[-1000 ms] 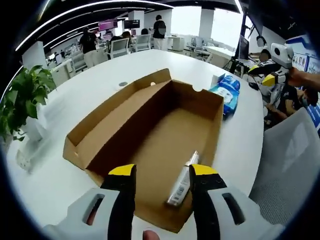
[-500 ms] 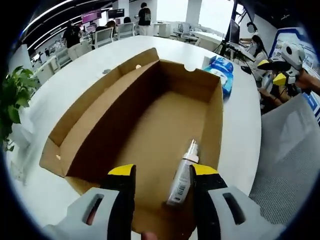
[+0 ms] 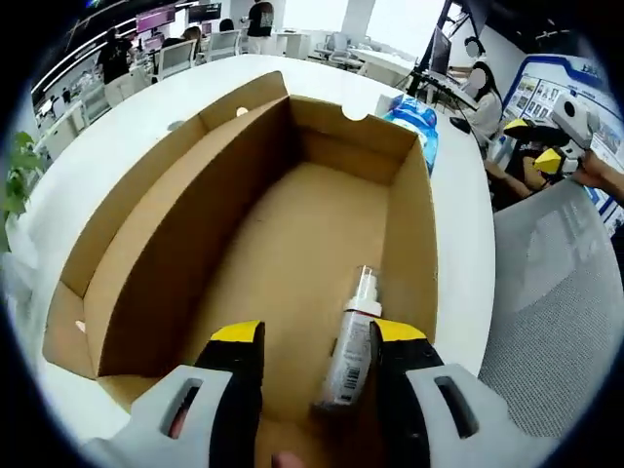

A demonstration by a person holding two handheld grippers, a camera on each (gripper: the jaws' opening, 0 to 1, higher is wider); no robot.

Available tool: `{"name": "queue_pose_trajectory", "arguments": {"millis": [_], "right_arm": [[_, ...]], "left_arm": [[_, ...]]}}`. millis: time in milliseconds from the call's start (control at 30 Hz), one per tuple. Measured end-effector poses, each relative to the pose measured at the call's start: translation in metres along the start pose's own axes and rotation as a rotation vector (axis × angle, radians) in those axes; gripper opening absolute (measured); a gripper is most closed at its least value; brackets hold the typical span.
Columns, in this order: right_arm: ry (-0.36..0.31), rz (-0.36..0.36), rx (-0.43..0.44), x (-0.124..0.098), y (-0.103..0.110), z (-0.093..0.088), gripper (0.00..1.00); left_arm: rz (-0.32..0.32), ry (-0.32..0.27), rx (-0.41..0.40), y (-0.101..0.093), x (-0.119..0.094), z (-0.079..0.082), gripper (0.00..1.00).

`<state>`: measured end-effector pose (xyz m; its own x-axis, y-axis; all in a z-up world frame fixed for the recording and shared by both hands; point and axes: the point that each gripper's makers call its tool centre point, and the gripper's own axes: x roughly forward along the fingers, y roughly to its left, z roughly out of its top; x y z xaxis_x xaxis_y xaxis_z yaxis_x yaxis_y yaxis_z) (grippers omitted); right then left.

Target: Operate the shoe box by opening the lid, removing the specified soft item, and placing it in the target area until the item is outside and the box remains undamaged.

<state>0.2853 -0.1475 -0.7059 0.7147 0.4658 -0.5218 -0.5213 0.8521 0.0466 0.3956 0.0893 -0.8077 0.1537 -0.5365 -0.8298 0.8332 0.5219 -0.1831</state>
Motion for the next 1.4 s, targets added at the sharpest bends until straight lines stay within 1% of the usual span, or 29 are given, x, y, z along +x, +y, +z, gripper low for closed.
{"name": "queue_pose_trajectory", "arguments": {"millis": [67,167,233,333,400,500,633,833,967,1100,1133,1200,1267,1400], "right_arm": [[0.005,-0.006,-0.008,0.001,0.001,-0.001,0.38],[0.005,-0.022,-0.011,-0.001,-0.003,-0.002,0.38],[-0.007,-0.038,0.011,-0.003,-0.009,-0.001,0.38],[-0.016,-0.045,0.033,-0.004,-0.012,-0.001,0.37],[-0.012,-0.048,0.033,-0.004,-0.012,-0.002,0.37],[-0.007,-0.046,0.016,-0.002,-0.01,-0.002,0.37],[0.003,-0.043,-0.008,-0.002,-0.008,-0.003,0.37],[0.001,-0.044,-0.015,-0.002,-0.009,-0.003,0.37],[0.006,-0.043,-0.022,-0.002,-0.009,-0.003,0.37],[0.012,-0.045,-0.031,-0.001,-0.008,-0.004,0.37],[0.013,-0.044,-0.033,-0.001,-0.008,-0.004,0.37],[0.013,-0.044,-0.038,-0.001,-0.007,-0.004,0.36],[0.015,-0.043,-0.042,-0.001,-0.007,-0.004,0.36],[0.014,-0.047,-0.044,-0.001,-0.008,-0.004,0.36]], "left_arm": [[-0.018,0.008,0.007,-0.001,0.003,0.0,0.44],[-0.075,0.023,0.01,-0.01,0.007,-0.002,0.41],[-0.091,0.042,0.029,-0.012,0.011,-0.004,0.42],[-0.105,0.068,0.047,-0.015,0.016,-0.008,0.43],[-0.126,0.069,0.035,-0.019,0.018,-0.007,0.44],[-0.137,0.071,0.045,-0.023,0.018,-0.006,0.43],[-0.143,0.072,0.036,-0.024,0.018,-0.007,0.42],[-0.153,0.064,0.019,-0.025,0.017,-0.007,0.41],[-0.147,0.069,0.027,-0.026,0.018,-0.007,0.41],[-0.118,0.084,0.044,-0.023,0.02,-0.01,0.41],[-0.086,0.117,0.08,-0.018,0.02,-0.016,0.41],[-0.053,0.159,0.137,-0.015,0.022,-0.023,0.4],[-0.062,0.148,0.136,-0.019,0.024,-0.023,0.38],[-0.049,0.133,0.108,-0.015,0.022,-0.02,0.38]]}}
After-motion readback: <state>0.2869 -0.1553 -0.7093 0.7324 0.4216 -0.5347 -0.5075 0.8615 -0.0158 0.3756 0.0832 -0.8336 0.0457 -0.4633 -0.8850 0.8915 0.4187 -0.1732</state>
